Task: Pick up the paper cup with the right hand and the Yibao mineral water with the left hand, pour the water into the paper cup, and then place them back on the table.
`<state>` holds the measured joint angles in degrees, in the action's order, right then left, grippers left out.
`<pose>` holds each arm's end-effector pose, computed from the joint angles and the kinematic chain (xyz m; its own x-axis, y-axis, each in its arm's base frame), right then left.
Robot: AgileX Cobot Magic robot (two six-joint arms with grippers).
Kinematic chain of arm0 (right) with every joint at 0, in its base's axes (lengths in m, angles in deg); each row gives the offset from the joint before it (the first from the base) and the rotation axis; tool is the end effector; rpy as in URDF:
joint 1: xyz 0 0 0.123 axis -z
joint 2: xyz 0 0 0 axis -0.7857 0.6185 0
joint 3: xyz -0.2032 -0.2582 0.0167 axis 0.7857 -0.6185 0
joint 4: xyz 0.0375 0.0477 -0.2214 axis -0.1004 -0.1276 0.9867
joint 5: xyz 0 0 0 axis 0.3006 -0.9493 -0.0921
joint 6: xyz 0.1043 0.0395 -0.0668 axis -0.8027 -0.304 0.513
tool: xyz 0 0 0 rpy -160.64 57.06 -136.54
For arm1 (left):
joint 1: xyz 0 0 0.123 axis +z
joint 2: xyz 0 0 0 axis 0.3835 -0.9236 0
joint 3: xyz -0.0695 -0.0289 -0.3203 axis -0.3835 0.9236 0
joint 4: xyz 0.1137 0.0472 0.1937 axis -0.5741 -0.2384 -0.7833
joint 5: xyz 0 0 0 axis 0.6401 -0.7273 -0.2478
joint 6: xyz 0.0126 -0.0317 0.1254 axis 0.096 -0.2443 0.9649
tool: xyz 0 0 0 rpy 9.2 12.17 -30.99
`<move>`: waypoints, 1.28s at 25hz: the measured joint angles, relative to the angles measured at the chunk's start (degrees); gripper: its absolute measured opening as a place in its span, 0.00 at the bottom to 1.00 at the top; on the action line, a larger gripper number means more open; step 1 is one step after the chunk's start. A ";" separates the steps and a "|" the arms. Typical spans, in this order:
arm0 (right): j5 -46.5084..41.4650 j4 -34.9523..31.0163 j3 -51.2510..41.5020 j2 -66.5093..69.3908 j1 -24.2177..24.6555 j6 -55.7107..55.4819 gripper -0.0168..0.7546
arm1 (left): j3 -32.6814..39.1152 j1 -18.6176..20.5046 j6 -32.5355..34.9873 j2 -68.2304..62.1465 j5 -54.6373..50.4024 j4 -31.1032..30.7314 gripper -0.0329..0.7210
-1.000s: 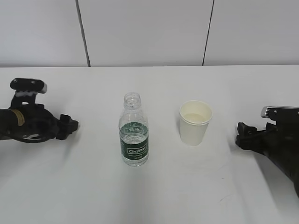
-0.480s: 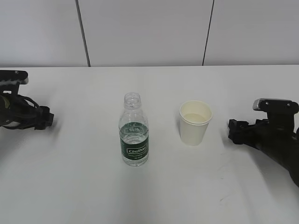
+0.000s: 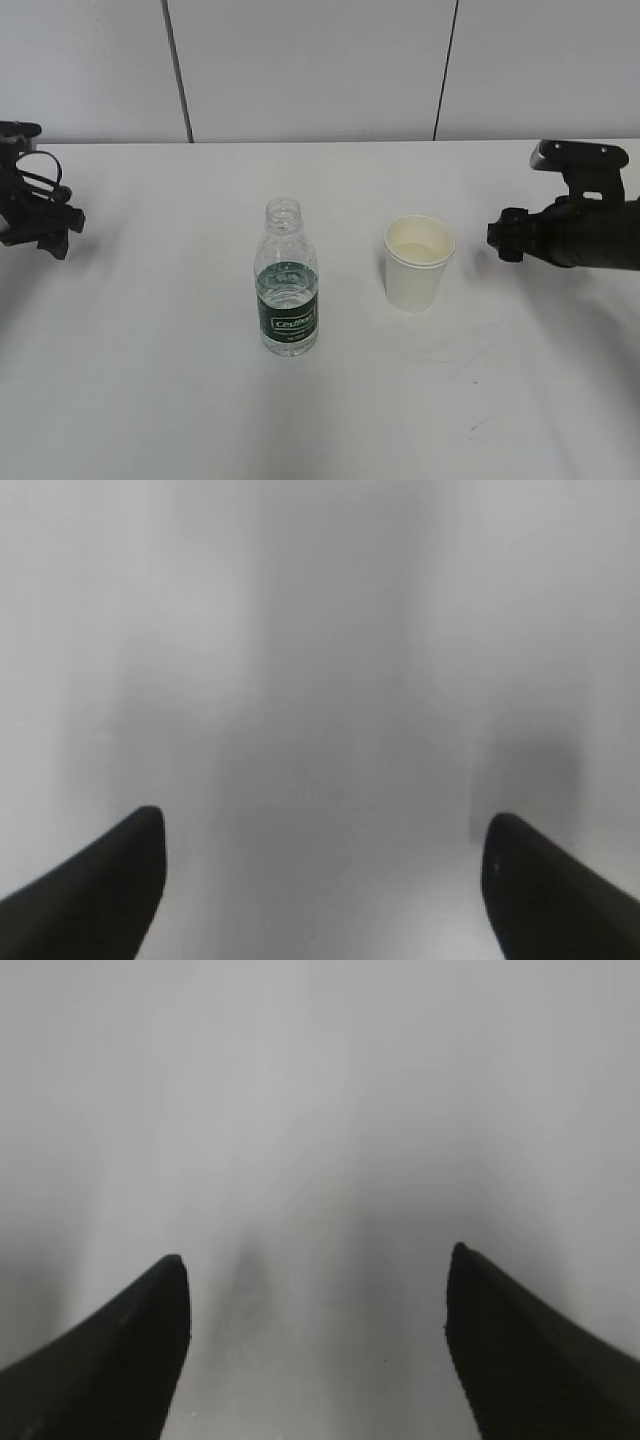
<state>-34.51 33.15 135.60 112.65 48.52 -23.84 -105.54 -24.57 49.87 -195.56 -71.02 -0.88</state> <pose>0.3817 0.0209 0.1543 -0.6557 0.0832 -0.7504 0.0276 0.9959 0.0864 0.4043 0.0124 0.1719 -0.9119 0.0090 -0.4103 -0.0705 0.9815 0.1781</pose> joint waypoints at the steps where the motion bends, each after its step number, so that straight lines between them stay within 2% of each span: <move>1: -3.43 0.10 1.80 -0.79 0.00 -0.04 0.82 | -2.35 0.00 2.05 0.00 -3.32 1.89 0.82; 5: -20.75 0.57 9.76 -3.30 0.00 -0.14 0.82 | -11.91 0.00 11.33 0.00 -15.21 10.13 0.82; 10: -45.20 1.76 20.98 -3.82 0.00 1.00 0.80 | -20.97 -0.05 17.35 -0.04 -27.11 15.65 0.82; 14: -63.20 2.77 29.41 -3.82 0.00 2.21 0.79 | -24.87 -0.05 20.86 -0.04 -35.58 20.04 0.82; 17: -72.11 3.13 35.23 -3.82 0.00 2.31 0.79 | -25.35 -0.05 23.22 -0.04 -39.23 23.11 0.82; 21: -83.41 3.22 41.43 -3.82 0.00 2.39 0.79 | -25.35 -0.10 23.66 -0.04 -40.01 23.54 0.82; 26: -86.52 3.35 47.62 -3.82 0.00 2.69 0.79 | -25.35 -0.10 23.66 -0.04 -40.01 24.37 0.82; 32: -86.96 1.43 48.26 -4.20 0.00 4.03 0.79 | -25.35 -0.10 23.86 0.34 -40.05 25.44 0.82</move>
<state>-121.47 34.57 183.86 108.45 48.52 -19.82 -130.89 -24.67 73.73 -195.22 -111.07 24.57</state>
